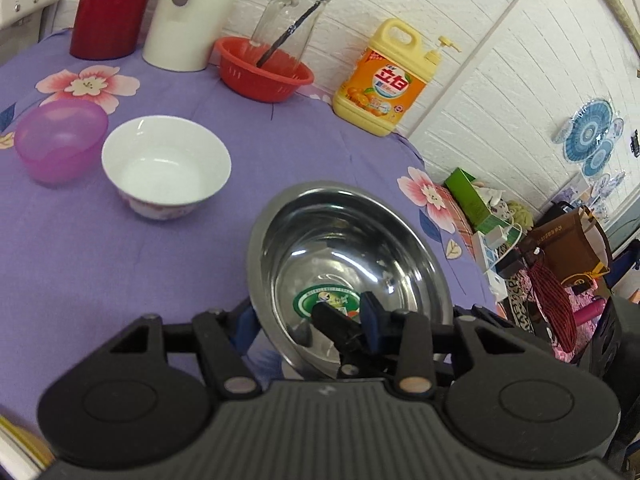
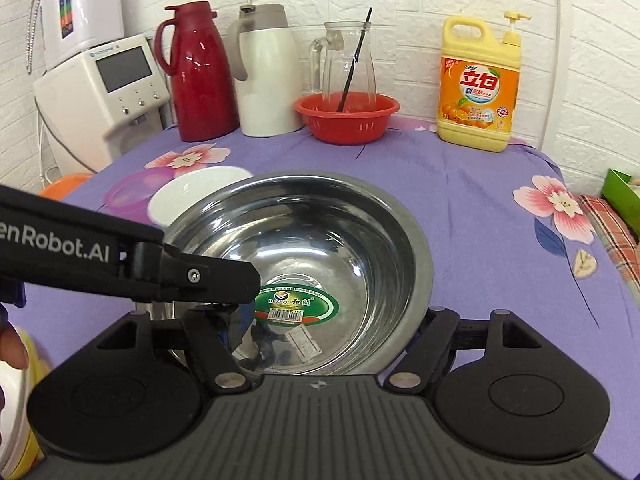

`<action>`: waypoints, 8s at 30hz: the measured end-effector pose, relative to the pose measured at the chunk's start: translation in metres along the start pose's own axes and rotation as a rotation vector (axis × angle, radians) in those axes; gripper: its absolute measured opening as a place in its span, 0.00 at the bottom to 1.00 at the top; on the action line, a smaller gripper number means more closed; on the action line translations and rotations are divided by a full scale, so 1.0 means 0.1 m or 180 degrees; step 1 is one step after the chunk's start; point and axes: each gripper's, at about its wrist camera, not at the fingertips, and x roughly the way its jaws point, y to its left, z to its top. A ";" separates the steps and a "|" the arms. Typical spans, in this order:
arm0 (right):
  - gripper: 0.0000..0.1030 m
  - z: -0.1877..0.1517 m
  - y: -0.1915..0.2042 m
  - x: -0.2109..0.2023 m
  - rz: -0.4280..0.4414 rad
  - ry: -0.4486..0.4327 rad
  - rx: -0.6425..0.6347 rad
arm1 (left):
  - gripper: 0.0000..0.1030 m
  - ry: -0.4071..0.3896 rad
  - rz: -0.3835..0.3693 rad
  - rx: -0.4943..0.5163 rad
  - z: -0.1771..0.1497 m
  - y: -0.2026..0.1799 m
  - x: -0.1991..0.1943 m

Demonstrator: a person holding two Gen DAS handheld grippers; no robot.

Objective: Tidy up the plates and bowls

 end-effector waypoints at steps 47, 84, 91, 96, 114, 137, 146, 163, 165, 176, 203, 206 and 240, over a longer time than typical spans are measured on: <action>1.00 -0.95 0.28 -1.07 -0.0019 -0.0246 0.0309 | 0.76 -0.0321 -0.0054 0.0093 -0.48 0.48 -0.97; 1.00 0.73 0.58 1.40 0.0268 0.0522 -0.0326 | 0.70 -0.0077 0.0163 -0.1040 0.89 1.47 0.17; 1.00 0.72 0.58 1.56 0.0322 0.0596 -0.0281 | 0.43 0.0005 0.0220 -0.1086 0.96 1.49 0.39; 0.92 0.67 0.65 1.59 0.0470 0.0615 -0.0254 | 0.36 0.0019 0.0288 -0.0997 0.93 1.47 0.47; 0.91 0.27 0.79 0.41 0.0443 0.0375 -0.0195 | 0.33 -0.0083 -0.0023 -0.0567 0.29 0.86 -0.35; 1.00 -0.92 0.70 -0.82 0.0228 0.0190 0.0209 | 0.36 0.0307 -0.0344 -0.0067 -1.05 0.24 -0.76; 1.00 -1.00 0.60 -0.89 0.0265 0.0123 0.0322 | 0.60 0.0416 -0.0349 0.0043 -1.03 0.20 -0.74; 1.00 -0.84 0.57 -1.04 0.0198 -0.0178 0.0213 | 0.70 -0.0212 -0.0354 0.0002 -0.54 0.53 -1.37; 1.00 -0.81 0.58 -1.00 0.0200 -0.0154 0.0195 | 0.70 -0.0286 -0.0232 -0.0078 -0.47 0.73 -1.42; 1.00 -0.43 1.00 -0.47 0.0474 0.0096 -0.0053 | 0.70 -0.0366 0.0267 -0.0547 -0.27 1.80 -1.48; 1.00 0.97 1.41 1.87 0.0527 0.0667 -0.0232 | 0.53 -0.0051 0.0432 -0.0438 1.30 2.45 0.02; 1.00 0.96 1.42 1.88 0.0546 0.0657 -0.0218 | 0.48 -0.0036 0.0412 -0.0453 1.29 2.44 0.08; 0.80 -0.03 0.97 -0.47 0.0050 0.0321 -0.0478 | 0.21 -0.0070 -0.0274 0.0335 -0.26 0.36 -0.84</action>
